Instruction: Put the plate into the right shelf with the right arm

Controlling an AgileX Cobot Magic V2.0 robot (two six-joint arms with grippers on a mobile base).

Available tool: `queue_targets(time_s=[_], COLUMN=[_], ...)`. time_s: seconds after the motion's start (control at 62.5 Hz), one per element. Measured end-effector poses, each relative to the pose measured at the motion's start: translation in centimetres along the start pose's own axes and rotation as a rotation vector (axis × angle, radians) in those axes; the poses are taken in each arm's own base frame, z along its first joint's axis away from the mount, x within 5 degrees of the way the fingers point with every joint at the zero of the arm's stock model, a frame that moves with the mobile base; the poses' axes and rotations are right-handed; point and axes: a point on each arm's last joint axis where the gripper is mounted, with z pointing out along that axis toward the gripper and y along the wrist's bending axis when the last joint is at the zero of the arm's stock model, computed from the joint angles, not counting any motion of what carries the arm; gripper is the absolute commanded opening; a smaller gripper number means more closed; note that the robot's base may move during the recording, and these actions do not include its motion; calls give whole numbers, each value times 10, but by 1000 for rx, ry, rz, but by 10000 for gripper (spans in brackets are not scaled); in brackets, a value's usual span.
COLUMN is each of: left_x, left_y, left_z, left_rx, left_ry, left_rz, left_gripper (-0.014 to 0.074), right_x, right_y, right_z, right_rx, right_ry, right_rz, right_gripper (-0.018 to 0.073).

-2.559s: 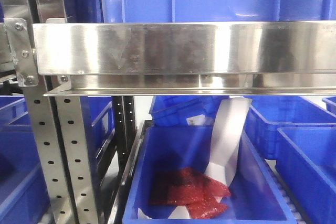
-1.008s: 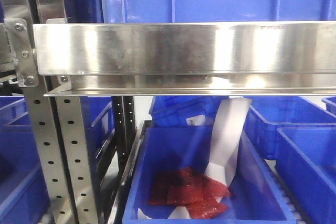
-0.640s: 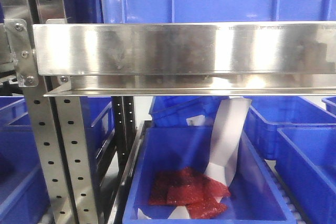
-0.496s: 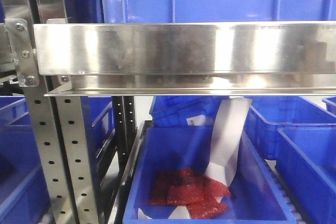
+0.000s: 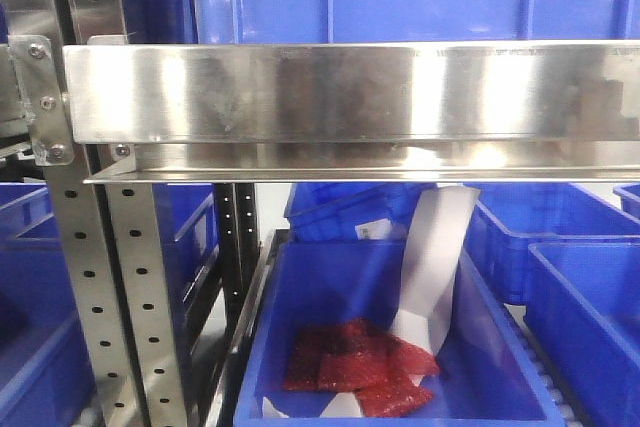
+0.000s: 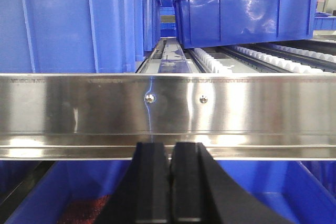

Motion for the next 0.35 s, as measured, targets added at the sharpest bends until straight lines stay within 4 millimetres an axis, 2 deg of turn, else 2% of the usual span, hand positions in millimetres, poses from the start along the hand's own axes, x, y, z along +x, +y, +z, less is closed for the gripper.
queue_targets(time_s=[0.352], left_x=[0], left_y=[0], left_z=[0], left_rx=[0], left_ry=[0], left_rz=[0], left_gripper=[-47], right_x=[0], right_y=[0], right_z=[0], right_rx=[0], right_ry=[0], right_rz=[1], right_gripper=[49])
